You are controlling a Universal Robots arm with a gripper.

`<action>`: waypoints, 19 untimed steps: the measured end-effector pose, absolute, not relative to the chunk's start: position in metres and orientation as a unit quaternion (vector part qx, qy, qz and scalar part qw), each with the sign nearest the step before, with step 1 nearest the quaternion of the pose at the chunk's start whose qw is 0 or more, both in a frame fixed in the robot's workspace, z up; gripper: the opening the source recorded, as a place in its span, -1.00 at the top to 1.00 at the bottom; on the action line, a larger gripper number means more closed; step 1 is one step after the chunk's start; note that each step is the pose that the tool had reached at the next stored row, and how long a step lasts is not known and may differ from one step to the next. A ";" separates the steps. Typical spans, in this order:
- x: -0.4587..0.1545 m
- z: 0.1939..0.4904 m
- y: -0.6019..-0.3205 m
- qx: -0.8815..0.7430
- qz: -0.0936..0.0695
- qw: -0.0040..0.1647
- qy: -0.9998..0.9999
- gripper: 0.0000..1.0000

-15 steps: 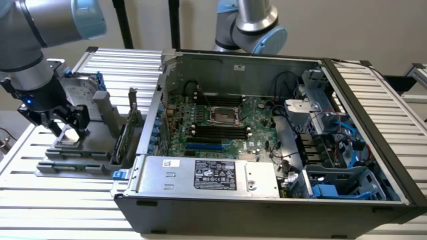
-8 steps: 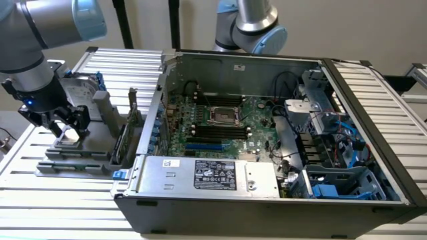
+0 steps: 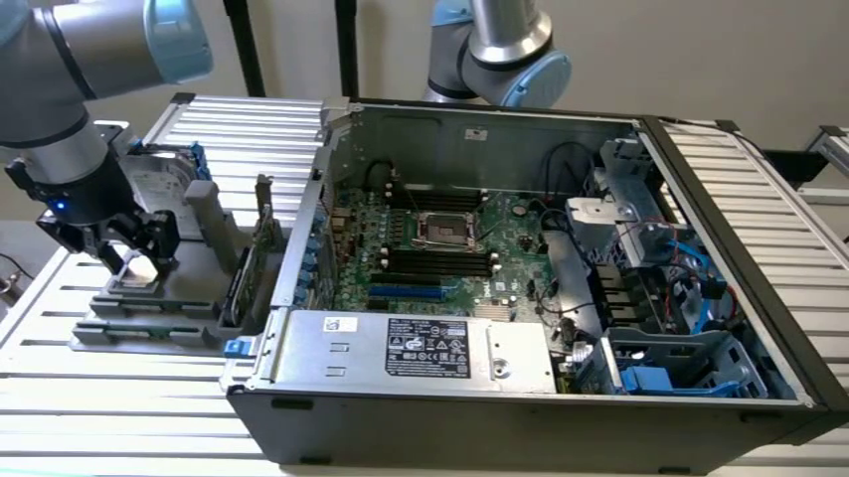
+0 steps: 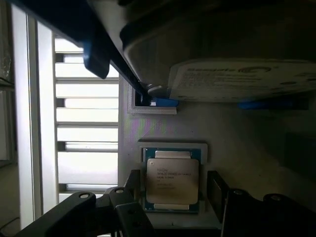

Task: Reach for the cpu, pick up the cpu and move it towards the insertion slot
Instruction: 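Pick up the cpu and move it towards the insertion slot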

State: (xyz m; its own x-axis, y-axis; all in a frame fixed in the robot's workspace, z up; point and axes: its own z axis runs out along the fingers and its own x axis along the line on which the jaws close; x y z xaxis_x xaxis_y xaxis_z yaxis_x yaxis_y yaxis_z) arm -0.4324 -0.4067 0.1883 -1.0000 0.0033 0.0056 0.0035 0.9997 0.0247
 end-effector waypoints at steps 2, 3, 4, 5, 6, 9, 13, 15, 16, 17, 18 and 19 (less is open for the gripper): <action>-0.432 0.188 -0.407 -0.002 -0.012 0.003 -1.000 -0.31; -0.432 0.188 -0.407 -0.002 -0.012 0.003 -1.000 -0.31; -0.432 0.188 -0.407 -0.002 -0.012 0.003 -1.000 -0.31; -0.432 0.187 -0.407 -0.002 -0.012 0.003 -1.000 -0.31; -0.432 0.187 -0.407 -0.002 -0.012 0.003 -1.000 -0.31; -0.433 0.186 -0.407 -0.002 -0.012 0.003 -1.000 -0.31; -0.433 0.186 -0.407 -0.002 -0.012 0.003 -1.000 -0.31; -0.433 0.186 -0.407 -0.002 -0.012 0.003 -1.000 -0.31; -0.433 0.186 -0.407 -0.002 -0.012 0.003 -1.000 -0.31; -0.433 0.186 -0.407 -0.002 -0.012 0.003 -1.000 -0.31; -0.433 0.186 -0.407 -0.002 -0.012 0.003 -1.000 -0.31; -0.433 0.186 -0.407 -0.002 -0.012 0.003 -1.000 -0.31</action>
State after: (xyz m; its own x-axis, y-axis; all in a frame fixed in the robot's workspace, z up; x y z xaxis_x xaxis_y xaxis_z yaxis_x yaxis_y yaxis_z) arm -0.4334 -0.4066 0.1863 -1.0000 0.0033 0.0055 0.0035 0.9997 0.0248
